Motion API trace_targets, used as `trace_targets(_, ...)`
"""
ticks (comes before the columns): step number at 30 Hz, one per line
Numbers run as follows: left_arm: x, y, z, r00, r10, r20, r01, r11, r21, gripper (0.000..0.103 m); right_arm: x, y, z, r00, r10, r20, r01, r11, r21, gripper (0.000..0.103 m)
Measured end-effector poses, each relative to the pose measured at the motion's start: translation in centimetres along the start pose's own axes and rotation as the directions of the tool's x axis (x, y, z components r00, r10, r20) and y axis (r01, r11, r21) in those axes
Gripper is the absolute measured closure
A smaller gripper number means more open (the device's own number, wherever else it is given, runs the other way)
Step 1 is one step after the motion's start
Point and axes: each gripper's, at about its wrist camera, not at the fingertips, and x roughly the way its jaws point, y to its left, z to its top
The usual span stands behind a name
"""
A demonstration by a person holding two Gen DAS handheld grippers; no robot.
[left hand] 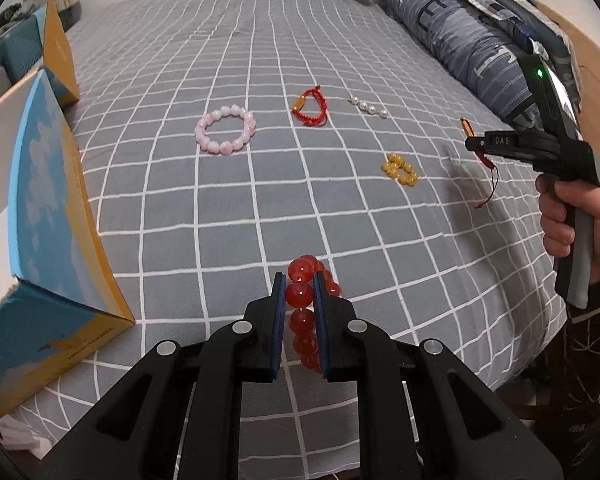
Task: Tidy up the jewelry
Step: 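Lift and carry both held red bracelets over the open white box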
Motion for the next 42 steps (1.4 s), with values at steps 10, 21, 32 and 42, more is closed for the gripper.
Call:
trace_targets(10,-1.5,-0.4,2.0,0.999,-0.001,0.036,0.001,1.0,0.011,0.09,-2.3,0.4,0.0,0.999,0.013,0.043,-0.012,1.0,-0.011,0.092)
trace_targets(21,-2.9,0.7,4.8,0.996,0.042,0.077,-0.042,0.999,-0.001,0.09,-4.5,2.4,0.7,0.996,0.028,0.086,-0.026,0.999,-0.031,0.092)
trace_targets(32,-6.1,3.3,7.3,0.985,0.09,0.147,-0.084,0.995,-0.05,0.09,-6.6,6.9,1.2,0.988,0.088,0.126,-0.079,0.994,-0.075,0.092)
trace_targets(42,-10.5,6.3,8.1,0.969,0.137,0.207,-0.121,0.989,-0.085,0.09,-8.3,12.3,1.8,0.977,0.162,0.14,-0.143,0.98,-0.139,0.092)
